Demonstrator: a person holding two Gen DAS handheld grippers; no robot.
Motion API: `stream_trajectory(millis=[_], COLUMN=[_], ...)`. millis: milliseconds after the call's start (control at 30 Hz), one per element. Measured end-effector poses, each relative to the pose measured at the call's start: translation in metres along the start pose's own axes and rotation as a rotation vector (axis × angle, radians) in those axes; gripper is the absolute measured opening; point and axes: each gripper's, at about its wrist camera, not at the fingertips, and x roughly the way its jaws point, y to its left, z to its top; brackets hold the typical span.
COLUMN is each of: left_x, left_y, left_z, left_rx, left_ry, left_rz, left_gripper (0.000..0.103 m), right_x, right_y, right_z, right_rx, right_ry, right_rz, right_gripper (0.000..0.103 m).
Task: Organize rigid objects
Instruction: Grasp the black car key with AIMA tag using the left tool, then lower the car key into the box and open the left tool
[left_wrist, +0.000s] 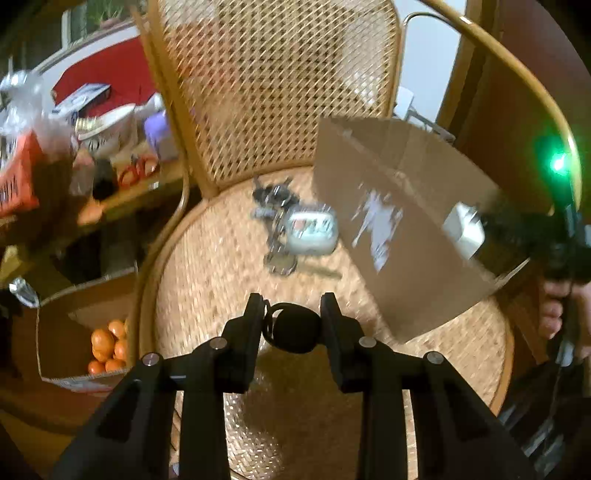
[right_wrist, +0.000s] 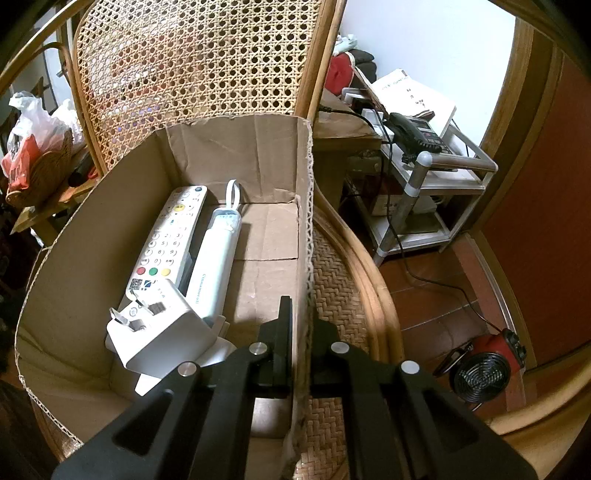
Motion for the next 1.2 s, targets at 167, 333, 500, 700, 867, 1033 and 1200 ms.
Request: stream_trajectory(millis=[167, 333, 500, 700, 867, 1033, 1200], left_x=[-0.022, -0.043, -0.056, -0.031, 0.003, 0.033, 0.048], left_y=[-0.008, -0.035, -0.072, -0.106, -0.124, -0.132, -0.128], left_z=[0.031, 0.068, 0.102, 0.122, 0.113, 0.101, 0.098], left_rx=[0.013, 0.058, 0.109, 0.12, 0.126, 0.124, 0.088], left_ry=[-0.053, -0.104, -0.139, -0.088, -0.026, 0.019, 0.03], left_rz=[0.006, -0.002, -0.038, -0.12, -0.133, -0.124, -0.116], left_gripper=[0.03, 0.03, 0.03, 0.03, 0.03, 0.03, 0.031], right_x=[0.0, 0.0, 0.0, 0.0, -0.002, -0.005, -0.006], right_y=[0.0, -0.002, -0.002, -0.002, -0.001, 0.001, -0.003], right_z=[0.0, -0.001, 0.0, 0.001, -0.001, -0.004, -0.005], right_rx=[0.003, 0.019, 0.037, 0.06, 0.054, 0.043, 0.078], right_ry=[0.001, 0.004, 0.005, 0.003, -0.014, -0.035, -0.059], right_rz=[-0.002, -0.004, -0.019, -0.023, -0.023, -0.023, -0.01], right_gripper=[0.008, 0.007, 0.005, 0.004, 0.004, 0.004, 0.004])
